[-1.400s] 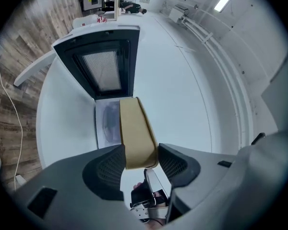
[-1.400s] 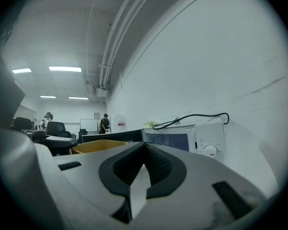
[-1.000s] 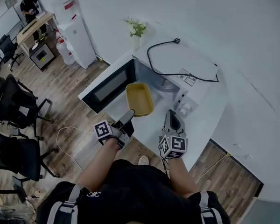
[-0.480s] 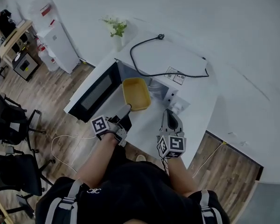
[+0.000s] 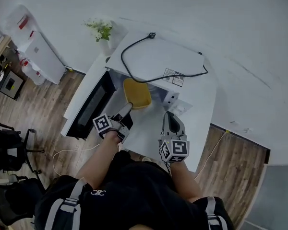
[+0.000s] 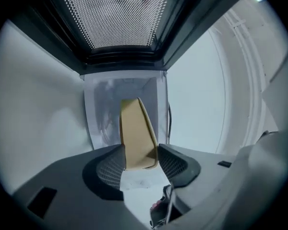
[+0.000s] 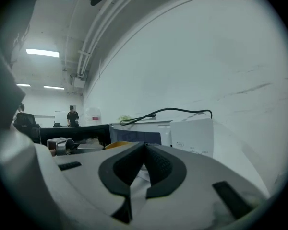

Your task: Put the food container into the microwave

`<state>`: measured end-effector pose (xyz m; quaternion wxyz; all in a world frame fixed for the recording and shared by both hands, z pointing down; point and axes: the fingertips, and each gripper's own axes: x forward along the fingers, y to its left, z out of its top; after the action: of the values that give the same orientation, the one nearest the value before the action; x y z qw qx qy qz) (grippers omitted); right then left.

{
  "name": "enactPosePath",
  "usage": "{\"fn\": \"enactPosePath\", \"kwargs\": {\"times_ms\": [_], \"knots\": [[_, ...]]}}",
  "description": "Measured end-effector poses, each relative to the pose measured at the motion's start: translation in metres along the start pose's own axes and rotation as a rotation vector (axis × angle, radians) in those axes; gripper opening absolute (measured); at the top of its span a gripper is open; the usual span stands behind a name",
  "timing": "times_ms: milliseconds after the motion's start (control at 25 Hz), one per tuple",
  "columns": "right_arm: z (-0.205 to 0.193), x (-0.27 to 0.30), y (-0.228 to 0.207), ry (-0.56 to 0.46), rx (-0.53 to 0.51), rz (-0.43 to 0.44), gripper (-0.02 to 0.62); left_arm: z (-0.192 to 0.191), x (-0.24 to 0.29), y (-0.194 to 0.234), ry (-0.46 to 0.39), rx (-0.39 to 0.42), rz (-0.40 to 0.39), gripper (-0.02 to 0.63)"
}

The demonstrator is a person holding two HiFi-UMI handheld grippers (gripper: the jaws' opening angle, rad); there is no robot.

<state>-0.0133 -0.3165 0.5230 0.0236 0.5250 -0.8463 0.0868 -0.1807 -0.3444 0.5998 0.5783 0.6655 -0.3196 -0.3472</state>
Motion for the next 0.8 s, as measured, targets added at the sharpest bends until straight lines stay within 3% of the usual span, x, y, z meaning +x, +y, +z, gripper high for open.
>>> {"fn": "enactPosePath", "kwargs": {"times_ms": [320,640,800], "knots": [[0.0,-0.005,-0.011,0.009,0.002,-0.132,0.006,0.022,0.037,0.024,0.063,-0.042,0.013,0.218],[-0.007,-0.026,-0.029,0.022,0.019,-0.284,0.006,0.046,0.073,0.044,0.06,-0.1,0.026,0.218],[-0.014,-0.039,-0.039,0.033,0.028,-0.346,0.006,0.055,0.088,0.052,0.065,-0.089,0.048,0.218]]}}
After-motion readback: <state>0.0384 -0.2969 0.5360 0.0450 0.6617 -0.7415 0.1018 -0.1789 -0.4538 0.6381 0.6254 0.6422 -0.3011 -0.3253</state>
